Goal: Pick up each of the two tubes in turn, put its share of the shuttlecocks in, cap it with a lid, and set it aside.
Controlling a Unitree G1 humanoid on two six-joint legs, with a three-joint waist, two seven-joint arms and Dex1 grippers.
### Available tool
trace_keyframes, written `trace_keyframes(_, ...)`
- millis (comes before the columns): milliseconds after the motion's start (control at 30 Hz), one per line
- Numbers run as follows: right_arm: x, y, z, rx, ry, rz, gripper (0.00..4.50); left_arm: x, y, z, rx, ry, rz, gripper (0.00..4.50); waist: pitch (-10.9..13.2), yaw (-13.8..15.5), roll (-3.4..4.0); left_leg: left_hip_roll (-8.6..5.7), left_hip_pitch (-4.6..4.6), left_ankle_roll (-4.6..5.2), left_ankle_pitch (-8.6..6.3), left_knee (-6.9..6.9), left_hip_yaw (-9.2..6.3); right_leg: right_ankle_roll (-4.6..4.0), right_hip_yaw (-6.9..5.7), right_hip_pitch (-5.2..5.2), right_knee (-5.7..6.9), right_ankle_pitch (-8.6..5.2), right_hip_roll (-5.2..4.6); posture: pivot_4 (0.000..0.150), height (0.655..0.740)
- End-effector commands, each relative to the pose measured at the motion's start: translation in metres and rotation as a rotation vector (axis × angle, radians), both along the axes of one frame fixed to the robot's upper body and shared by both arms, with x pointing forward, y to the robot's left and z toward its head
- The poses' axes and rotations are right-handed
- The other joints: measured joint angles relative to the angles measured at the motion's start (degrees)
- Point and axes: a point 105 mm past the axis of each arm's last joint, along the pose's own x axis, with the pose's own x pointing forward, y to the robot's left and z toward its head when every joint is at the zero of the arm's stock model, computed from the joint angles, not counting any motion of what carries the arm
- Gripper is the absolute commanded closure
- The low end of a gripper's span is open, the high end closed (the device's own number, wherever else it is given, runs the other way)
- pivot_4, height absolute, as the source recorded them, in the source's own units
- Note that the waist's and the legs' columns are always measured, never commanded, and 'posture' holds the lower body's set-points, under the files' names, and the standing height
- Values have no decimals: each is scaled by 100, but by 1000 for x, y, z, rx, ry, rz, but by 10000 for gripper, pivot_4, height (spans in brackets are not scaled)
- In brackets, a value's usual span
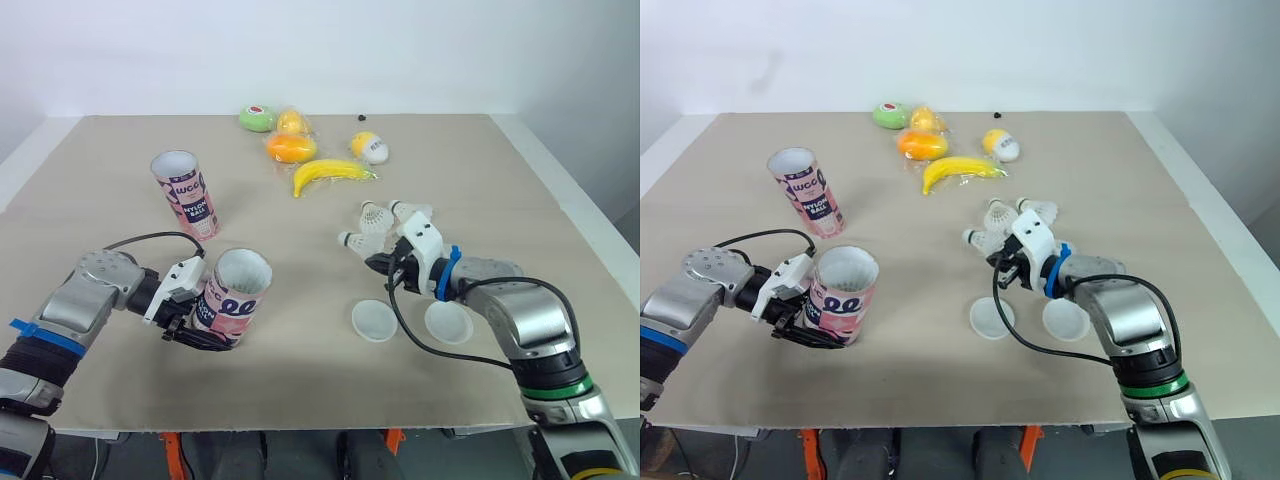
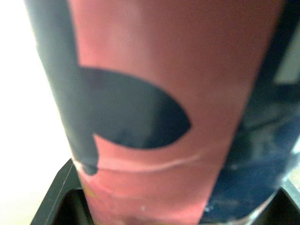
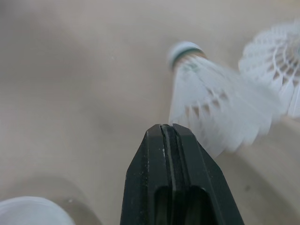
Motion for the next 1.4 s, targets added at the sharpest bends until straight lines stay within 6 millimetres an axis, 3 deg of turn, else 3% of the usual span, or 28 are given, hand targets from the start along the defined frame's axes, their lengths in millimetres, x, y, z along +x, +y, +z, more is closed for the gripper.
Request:
trace_keyframes(33,-5,7,22,9,-74,55,44554,-3,4,-5,32,25,1,17124,0,0,0,0,0,0,0,0,0,-1,0,0,0,0,0,1500,6895)
trace_keyframes(100,-10,14,28,17,-90,103,44554,-3,4,-5,31,24,1,17124,0,0,0,0,0,0,0,1,0,-1,0,0,0,0,0,1500,6895)
trace_keyframes(233,-45,42,54,31,-167,372,44554,-1,3,-6,31,24,0,17124,0,2,1,0,0,0,0,-1,-1,7,0,0,0,3,0,1500,6895)
trace_keyframes(433,-61,48,111,-17,-360,568,44554,2,2,-6,29,27,2,17124,1,1,1,0,0,1,-1,9,0,-9,0,2,0,1,-1,1500,6895)
trace_keyframes(533,-69,54,126,-88,-433,664,44554,3,2,-5,30,26,2,17124,0,2,0,0,3,1,0,12,0,-11,0,3,0,4,-1,1500,6895)
trace_keyframes(633,-73,61,130,-147,-463,739,44554,4,2,-5,29,25,3,17124,0,2,0,1,3,1,0,10,2,-12,0,2,0,3,-1,1500,6895)
trace_keyframes(800,-76,77,116,-267,-474,856,44554,6,1,-5,26,25,6,17124,-1,2,1,1,4,0,0,12,1,-11,0,3,1,3,-1,1500,6895)
trace_keyframes(1167,-72,107,112,-345,-503,977,44554,6,1,-4,22,26,8,17124,-1,12,1,1,4,-5,4,12,2,-8,0,1,3,7,-1,1500,6895)
trace_keyframes(1400,-83,115,130,-216,-462,1033,18387,6,0,-3,20,26,6,17124,-1,11,2,2,5,-7,5,12,1,-5,0,1,6,12,0,1500,6895)
